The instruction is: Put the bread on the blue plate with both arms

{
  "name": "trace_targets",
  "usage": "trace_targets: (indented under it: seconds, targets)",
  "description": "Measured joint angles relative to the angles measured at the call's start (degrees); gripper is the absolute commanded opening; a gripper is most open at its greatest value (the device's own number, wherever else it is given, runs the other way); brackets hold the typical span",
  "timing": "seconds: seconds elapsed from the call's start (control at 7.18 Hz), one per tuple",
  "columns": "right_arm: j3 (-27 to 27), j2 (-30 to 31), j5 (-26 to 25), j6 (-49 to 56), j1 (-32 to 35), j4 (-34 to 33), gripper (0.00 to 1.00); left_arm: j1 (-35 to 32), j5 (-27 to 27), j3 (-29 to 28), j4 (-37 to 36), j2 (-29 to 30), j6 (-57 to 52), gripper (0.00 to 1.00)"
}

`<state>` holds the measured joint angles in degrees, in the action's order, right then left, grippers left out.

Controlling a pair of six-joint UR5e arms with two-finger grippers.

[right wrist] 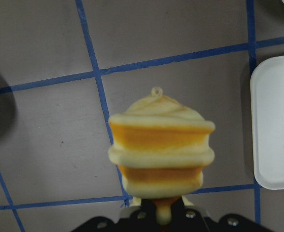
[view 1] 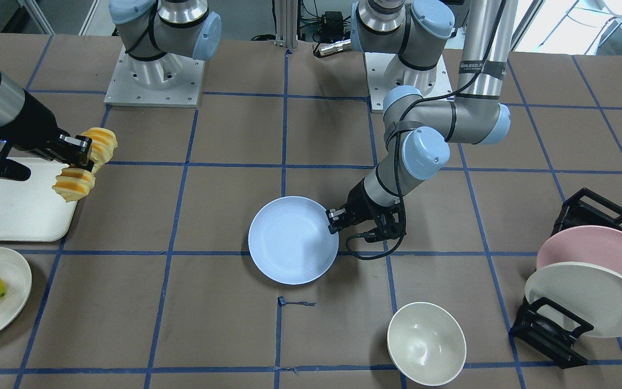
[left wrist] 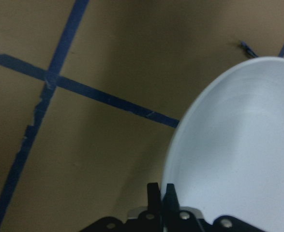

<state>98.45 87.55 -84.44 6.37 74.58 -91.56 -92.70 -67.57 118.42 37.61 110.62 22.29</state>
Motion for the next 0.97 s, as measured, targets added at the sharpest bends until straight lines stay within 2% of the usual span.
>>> trace_targets:
  seconds: [0.28,0.42,0.56,0.7,0.84,0.97]
  targets:
    - [-0.3,0.0,0.2,-5.8,4.9,-1.0,0.0,-0.5,-0.5,-0.8,-4.5,1.9,2.2,0.63]
    - [-0.4,-0.3,0.2,-9.6,9.1,-2.8,0.0,-0.5,-1.7,-2.2,-5.3,2.0,4.9,0.89]
    - [-0.5,-1.1,0.2,-11.9,13.1,-4.9,0.0,-0.4,-3.6,-3.5,-5.1,1.6,6.3,0.97]
    - [-0.6,-2.3,0.3,-12.8,16.7,-6.8,0.0,-0.2,-4.7,-5.3,-2.8,0.8,6.5,1.0]
    - [-0.7,-4.1,1.0,-13.2,19.5,-9.6,0.0,0.0,-6.0,-9.0,4.0,-0.6,5.0,1.0]
    - [-0.7,-6.6,3.4,-13.4,21.6,-13.7,0.0,0.1,-8.8,-14.8,14.6,-2.3,2.0,1.0]
